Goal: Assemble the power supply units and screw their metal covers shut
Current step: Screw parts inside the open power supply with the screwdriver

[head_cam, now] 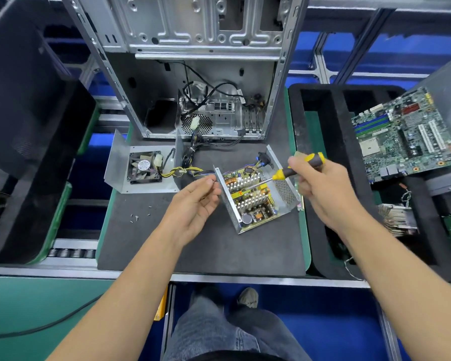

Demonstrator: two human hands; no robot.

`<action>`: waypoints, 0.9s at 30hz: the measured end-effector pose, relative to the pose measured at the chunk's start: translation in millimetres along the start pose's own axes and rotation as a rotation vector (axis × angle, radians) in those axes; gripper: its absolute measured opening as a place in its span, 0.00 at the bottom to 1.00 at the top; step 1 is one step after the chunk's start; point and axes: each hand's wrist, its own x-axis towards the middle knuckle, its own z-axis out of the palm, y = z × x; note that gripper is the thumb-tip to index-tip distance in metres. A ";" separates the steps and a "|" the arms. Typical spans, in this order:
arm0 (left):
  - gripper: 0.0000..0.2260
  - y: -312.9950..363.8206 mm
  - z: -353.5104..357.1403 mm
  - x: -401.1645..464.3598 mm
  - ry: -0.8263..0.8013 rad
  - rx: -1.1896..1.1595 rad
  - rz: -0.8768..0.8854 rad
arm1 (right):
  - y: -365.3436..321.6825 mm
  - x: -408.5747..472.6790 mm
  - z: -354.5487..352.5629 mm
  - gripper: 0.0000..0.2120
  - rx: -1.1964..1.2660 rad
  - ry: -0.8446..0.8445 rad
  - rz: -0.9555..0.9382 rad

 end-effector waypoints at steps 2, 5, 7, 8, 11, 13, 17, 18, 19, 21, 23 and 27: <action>0.05 1.8 2.5 3.2 0.027 -0.018 -0.003 | 15.4 1.0 8.8 0.14 0.137 0.094 0.061; 0.05 4.1 4.8 7.3 0.050 -0.017 -0.007 | 30.3 0.4 22.3 0.14 0.277 0.164 0.093; 0.05 5.4 5.4 9.5 0.052 -0.011 -0.007 | 34.0 0.2 30.9 0.13 0.311 0.185 0.093; 0.05 5.6 5.9 10.5 0.047 -0.011 -0.006 | 34.5 0.4 34.6 0.12 0.318 0.188 0.091; 0.04 5.1 8.9 12.8 0.012 -0.016 -0.011 | 32.3 2.6 42.1 0.12 0.319 0.199 0.092; 0.04 5.2 11.7 14.0 -0.009 -0.020 -0.013 | 30.5 4.7 44.7 0.13 0.289 0.207 0.094; 0.04 7.2 18.4 17.0 -0.005 -0.035 -0.013 | 32.0 9.1 45.0 0.13 0.261 0.208 0.104; 0.05 7.6 19.7 17.6 0.000 -0.041 -0.013 | 32.7 9.9 44.6 0.13 0.259 0.207 0.106; 0.05 7.9 20.8 18.4 0.010 -0.046 -0.013 | 33.3 10.7 44.5 0.12 0.258 0.205 0.107; 0.07 8.1 22.4 20.5 0.034 -0.057 -0.016 | 34.6 12.2 44.1 0.12 0.255 0.204 0.114; 0.06 8.1 24.3 22.1 0.041 -0.067 -0.022 | 34.7 13.5 44.3 0.12 0.265 0.204 0.123; 0.09 8.6 27.6 24.6 0.039 -0.055 -0.036 | 33.7 15.0 44.5 0.12 0.289 0.196 0.130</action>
